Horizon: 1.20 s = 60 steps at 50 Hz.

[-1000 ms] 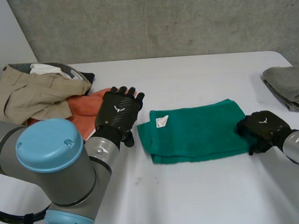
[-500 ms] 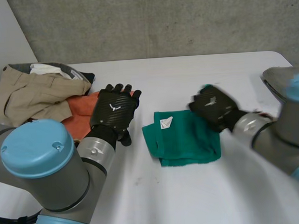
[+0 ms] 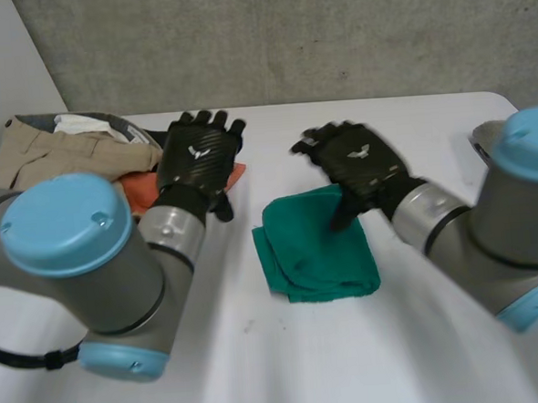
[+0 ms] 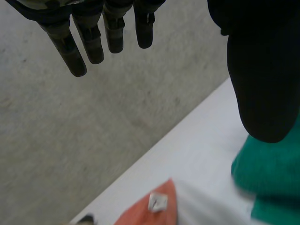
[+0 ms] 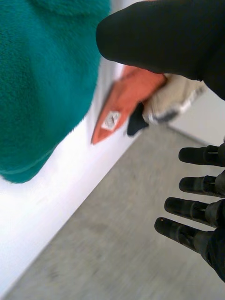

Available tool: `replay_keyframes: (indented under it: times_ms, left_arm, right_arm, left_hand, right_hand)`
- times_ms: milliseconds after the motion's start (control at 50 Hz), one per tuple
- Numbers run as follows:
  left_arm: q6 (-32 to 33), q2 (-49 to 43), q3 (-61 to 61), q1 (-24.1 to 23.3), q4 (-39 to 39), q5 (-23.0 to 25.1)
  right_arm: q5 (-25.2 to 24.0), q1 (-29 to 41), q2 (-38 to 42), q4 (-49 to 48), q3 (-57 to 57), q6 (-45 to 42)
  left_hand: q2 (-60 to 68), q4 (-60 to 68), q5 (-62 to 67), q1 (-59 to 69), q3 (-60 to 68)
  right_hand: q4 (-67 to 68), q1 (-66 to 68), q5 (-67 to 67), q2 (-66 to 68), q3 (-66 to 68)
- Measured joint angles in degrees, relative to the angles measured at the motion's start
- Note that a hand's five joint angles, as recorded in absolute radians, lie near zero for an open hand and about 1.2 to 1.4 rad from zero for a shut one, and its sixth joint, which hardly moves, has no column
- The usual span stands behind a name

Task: Fold the laundry.

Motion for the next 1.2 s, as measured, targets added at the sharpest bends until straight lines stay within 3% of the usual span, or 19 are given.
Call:
replay_keyframes:
  times_ms: [100,260,340,420,540,720,940,1060,1200]
  left_arm:
    - [-4.2,-5.3,7.6,-2.8,-1.4,2.7]
    - [-8.5,-16.4,18.4,-6.6,-7.4,6.8]
    - [-8.5,-20.7,22.1,-7.2,-10.7,5.7]
    - [-6.4,-24.7,25.0,-7.2,-15.3,1.2]
    - [0.5,-25.8,24.2,-6.9,-18.4,-3.4]
    - [5.4,-25.0,20.5,-7.0,-18.3,-3.9]
    - [5.2,-19.8,19.9,-6.8,-17.9,-3.1]
    - [5.0,-11.9,17.9,-4.4,-17.8,0.5]
    - [3.6,-2.9,15.0,-1.2,-18.5,16.9]
  right_arm:
    - [3.4,-5.6,-2.3,7.7,-0.3,9.3]
    - [5.9,-7.7,4.1,13.5,-3.8,9.8]
    - [5.8,-7.5,7.4,14.1,-5.7,9.5]
    - [4.9,-7.1,11.3,14.5,-8.0,9.1]
    - [3.9,-5.5,16.3,14.6,-10.6,8.0]
    - [5.8,-3.9,21.1,14.7,-13.3,1.7]
    - [8.3,-3.1,13.0,14.3,-10.9,-3.1]
    - [7.7,-1.9,4.2,9.5,-1.9,-3.3]
    - [7.3,2.5,1.2,-3.1,11.6,-5.0]
  left_hand:
    - [0.0,0.0,0.0,0.2,0.0]
    - [0.1,0.1,0.0,0.2,0.0]
    - [0.1,0.1,0.0,0.2,0.0]
    - [0.1,0.1,0.0,0.2,0.0]
    - [0.1,0.1,0.0,0.2,0.0]
    - [0.0,0.0,0.0,0.0,0.0]
    - [0.0,0.0,0.0,0.0,0.0]
    - [0.0,0.0,0.0,0.0,0.0]
    - [0.0,0.0,0.0,0.0,0.0]
  right_hand:
    - [0.0,0.0,0.0,0.0,0.0]
    - [0.0,0.0,0.0,0.0,0.0]
    - [0.0,0.0,0.0,0.0,0.0]
    - [0.0,0.0,0.0,0.0,0.0]
    - [0.0,0.0,0.0,0.0,0.0]
    - [0.0,-0.6,-0.6,0.0,0.0]
    - [0.0,-0.6,-0.5,0.0,0.0]
    - [0.0,-0.6,-0.6,0.0,0.0]
    - [0.0,-0.6,-0.6,0.0,0.0]
